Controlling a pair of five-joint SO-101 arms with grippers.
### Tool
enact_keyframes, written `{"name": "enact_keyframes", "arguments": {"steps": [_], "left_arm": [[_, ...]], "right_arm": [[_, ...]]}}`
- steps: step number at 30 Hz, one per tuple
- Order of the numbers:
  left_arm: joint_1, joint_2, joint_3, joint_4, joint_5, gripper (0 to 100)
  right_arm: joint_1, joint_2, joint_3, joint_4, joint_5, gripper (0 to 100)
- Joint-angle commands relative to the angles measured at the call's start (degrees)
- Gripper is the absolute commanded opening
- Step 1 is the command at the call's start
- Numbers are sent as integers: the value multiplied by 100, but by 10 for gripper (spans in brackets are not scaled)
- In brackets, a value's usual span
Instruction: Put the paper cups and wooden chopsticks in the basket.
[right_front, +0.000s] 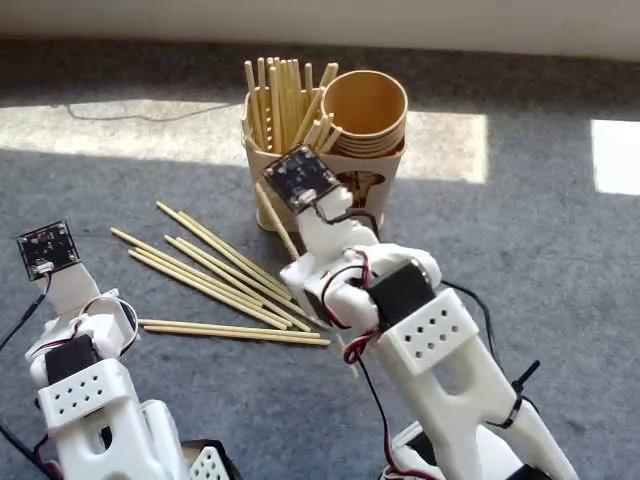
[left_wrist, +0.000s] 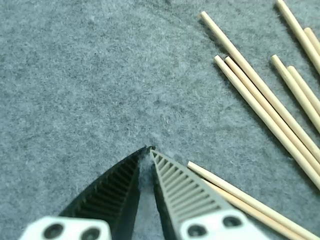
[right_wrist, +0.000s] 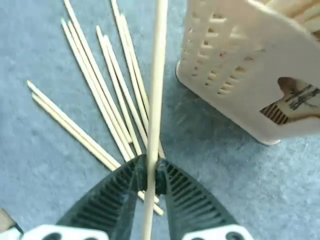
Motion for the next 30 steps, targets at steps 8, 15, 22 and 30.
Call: {"name": "enact_keyframes", "arguments": {"steps": [8, 15, 22, 30], "left_arm": [[-48, -127, -48, -97, -44, 5], [-48, -127, -48, -97, -44, 5], [-48, -127, -48, -97, -44, 5], [-48, -127, -48, -97, -44, 5]], "right_arm": [[57, -330, -1745, -409, -378, 6], [66, -374, -2062, -2088, -369, 5], [479, -136, -2044, -4295, -369, 5], [1095, 752, -2044, -5499, -369, 5]]}}
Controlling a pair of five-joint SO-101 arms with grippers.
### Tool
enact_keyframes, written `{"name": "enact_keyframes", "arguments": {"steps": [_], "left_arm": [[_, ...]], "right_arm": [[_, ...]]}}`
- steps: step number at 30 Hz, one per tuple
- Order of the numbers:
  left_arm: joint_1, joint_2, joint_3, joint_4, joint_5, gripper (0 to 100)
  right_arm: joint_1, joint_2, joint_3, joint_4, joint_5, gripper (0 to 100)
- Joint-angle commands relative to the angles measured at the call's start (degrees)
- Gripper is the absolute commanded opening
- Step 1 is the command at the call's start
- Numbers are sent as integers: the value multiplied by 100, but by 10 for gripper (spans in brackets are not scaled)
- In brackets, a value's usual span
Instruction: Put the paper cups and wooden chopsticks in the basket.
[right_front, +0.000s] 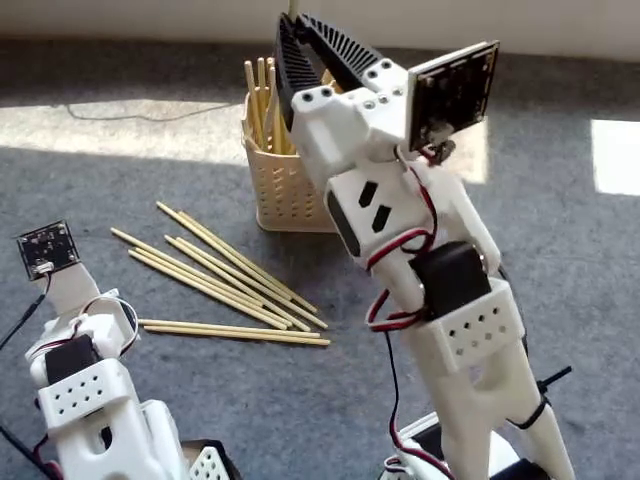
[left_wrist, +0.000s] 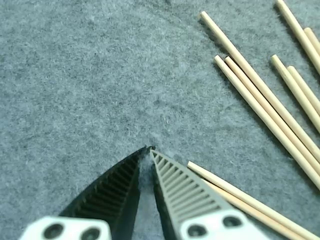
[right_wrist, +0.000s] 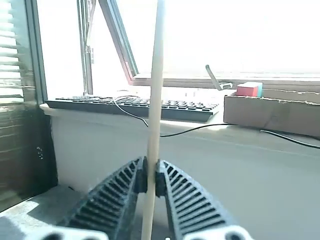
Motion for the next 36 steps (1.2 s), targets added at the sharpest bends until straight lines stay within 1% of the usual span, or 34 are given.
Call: {"name": "enact_keyframes", "arguments": {"steps": [1, 4, 8, 19, 27, 28, 33, 36], "left_arm": [[-48, -127, -48, -97, -44, 5], [-48, -127, -48, -97, -44, 5], [-48, -127, -48, -97, -44, 5], [-48, -127, -48, -97, -44, 5], [-48, -127, -48, -97, -44, 5], [-48, -127, -48, -97, -44, 5], [-48, -127, -48, -97, -44, 5], [-48, -127, -48, -97, -44, 5]], "right_arm": [[295, 356, -242, -664, -26, 5], [409, 752, -242, -1024, -26, 5], [409, 1156, -207, -1068, -26, 5], [374, 1226, 1349, -1112, -9, 5], [365, 1226, 2070, -1112, 9, 9], [312, 1226, 2167, -1112, 132, 9], [-101, 1226, 2738, -1112, 1284, 9], [-233, 1226, 2853, -1112, 1380, 9]]}}
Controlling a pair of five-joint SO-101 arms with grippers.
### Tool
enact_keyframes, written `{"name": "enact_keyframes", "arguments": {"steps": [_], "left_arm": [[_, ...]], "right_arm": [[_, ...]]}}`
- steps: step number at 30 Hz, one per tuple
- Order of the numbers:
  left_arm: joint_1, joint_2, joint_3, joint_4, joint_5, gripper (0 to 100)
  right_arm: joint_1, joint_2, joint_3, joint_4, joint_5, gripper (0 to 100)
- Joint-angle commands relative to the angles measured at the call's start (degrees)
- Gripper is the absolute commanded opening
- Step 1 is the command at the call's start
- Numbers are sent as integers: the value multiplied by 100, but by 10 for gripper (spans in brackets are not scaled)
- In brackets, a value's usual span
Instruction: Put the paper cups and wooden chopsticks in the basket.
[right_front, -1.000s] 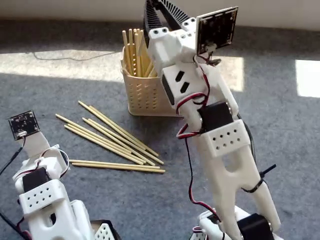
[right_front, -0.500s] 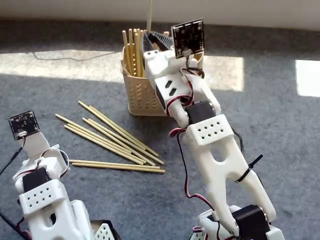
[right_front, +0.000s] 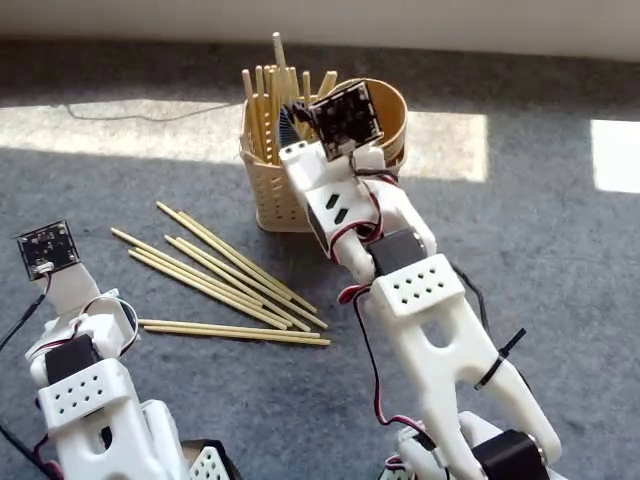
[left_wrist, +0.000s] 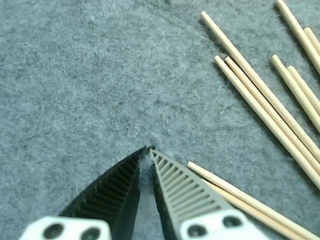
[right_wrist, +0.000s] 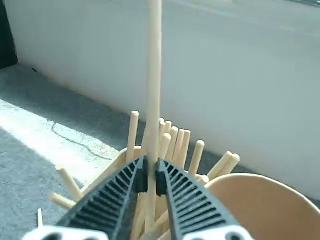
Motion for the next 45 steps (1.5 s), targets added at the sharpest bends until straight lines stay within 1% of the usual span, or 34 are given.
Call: {"name": "enact_keyframes", "arguments": {"steps": [1, 7, 9, 12, 14, 20, 26, 29, 32, 37, 41, 45], "left_arm": [[-48, -127, -48, -97, -44, 5], [-48, -127, -48, -97, -44, 5], [-48, -127, -48, -97, -44, 5], [-48, -127, -48, -97, -44, 5], [-48, -127, -48, -97, -44, 5], [-48, -127, -40, -97, -44, 5], [-48, -127, -40, -97, -44, 5], [-110, -127, -40, -105, -44, 5], [-312, -110, -40, -290, -35, 5], [-532, -127, -40, -325, -26, 5], [-611, -127, -57, -325, -18, 5], [-796, -127, -84, -334, 0, 5]], "right_arm": [[-259, 75, 198, 13, 158, 10], [-207, 101, 198, 22, 158, 17], [-207, 84, 207, 40, 158, 58], [-207, 75, 207, 40, 158, 155], [-207, 75, 198, 48, 158, 183], [-215, -215, 101, 48, 176, 183], [-215, -954, 92, 110, 176, 183], [-233, -1349, 57, 804, 176, 183], [-242, -1701, -215, 1578, 176, 183], [-277, -2105, -734, 2958, 176, 183], [-541, -2281, -1086, 4004, 167, 183], [-1130, -2308, -1156, 4848, 185, 183]]}}
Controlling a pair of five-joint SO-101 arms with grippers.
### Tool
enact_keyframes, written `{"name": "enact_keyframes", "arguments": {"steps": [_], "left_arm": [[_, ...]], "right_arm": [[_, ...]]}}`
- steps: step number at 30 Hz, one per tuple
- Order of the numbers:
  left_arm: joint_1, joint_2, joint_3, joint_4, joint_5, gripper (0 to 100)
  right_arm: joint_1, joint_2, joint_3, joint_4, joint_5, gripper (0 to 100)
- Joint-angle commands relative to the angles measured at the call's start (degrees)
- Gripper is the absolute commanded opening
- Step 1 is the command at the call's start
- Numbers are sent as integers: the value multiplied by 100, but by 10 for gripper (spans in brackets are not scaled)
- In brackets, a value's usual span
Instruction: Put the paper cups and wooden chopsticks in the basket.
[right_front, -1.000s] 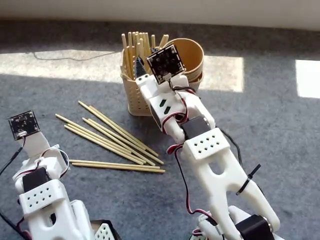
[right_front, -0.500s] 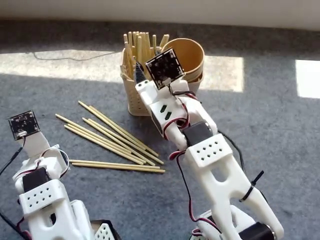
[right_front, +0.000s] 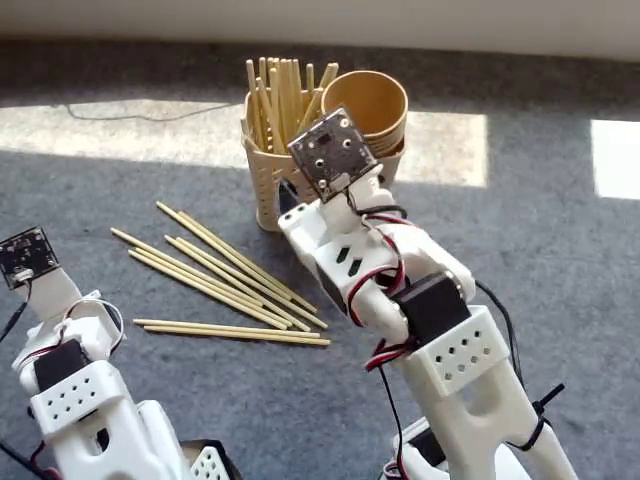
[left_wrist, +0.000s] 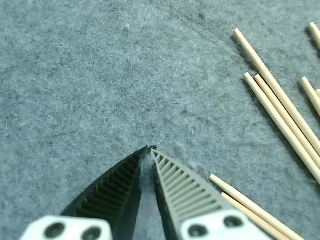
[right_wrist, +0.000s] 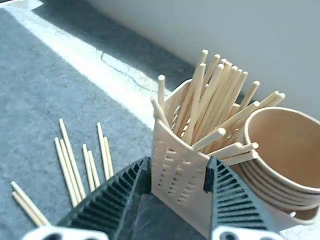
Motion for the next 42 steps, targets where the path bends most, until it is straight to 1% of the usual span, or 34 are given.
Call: {"name": "enact_keyframes", "arguments": {"steps": [1, 3, 6, 13, 16, 20, 26, 29, 34, 42], "left_arm": [[-268, -127, -84, -105, 0, 5], [-365, -127, -75, -202, 0, 5], [-418, -127, -57, -281, 9, 5], [-418, -127, -48, -290, 9, 5], [-418, -127, -48, -290, 9, 5], [-426, -127, -48, -290, 9, 5], [-629, -127, -75, -290, 9, 5], [-629, -127, -75, -290, 9, 5], [-629, -127, -75, -290, 9, 5], [-620, -127, -75, -290, 9, 5]], "right_arm": [[-576, -119, -277, 637, 79, 179], [-875, 48, -251, 708, 62, 159], [-1121, 400, -13, 716, 53, 133], [-1569, 1402, 92, 708, 53, 134], [-1578, 1930, 75, 593, 88, 134], [-1569, 2633, 22, 57, 88, 134], [-1499, 3503, 22, -708, 114, 134], [-1411, 3899, -40, -1077, 378, 134], [-1095, 4585, -699, -1086, 378, 134], [-1007, 5587, -1411, -1086, 378, 134]]}}
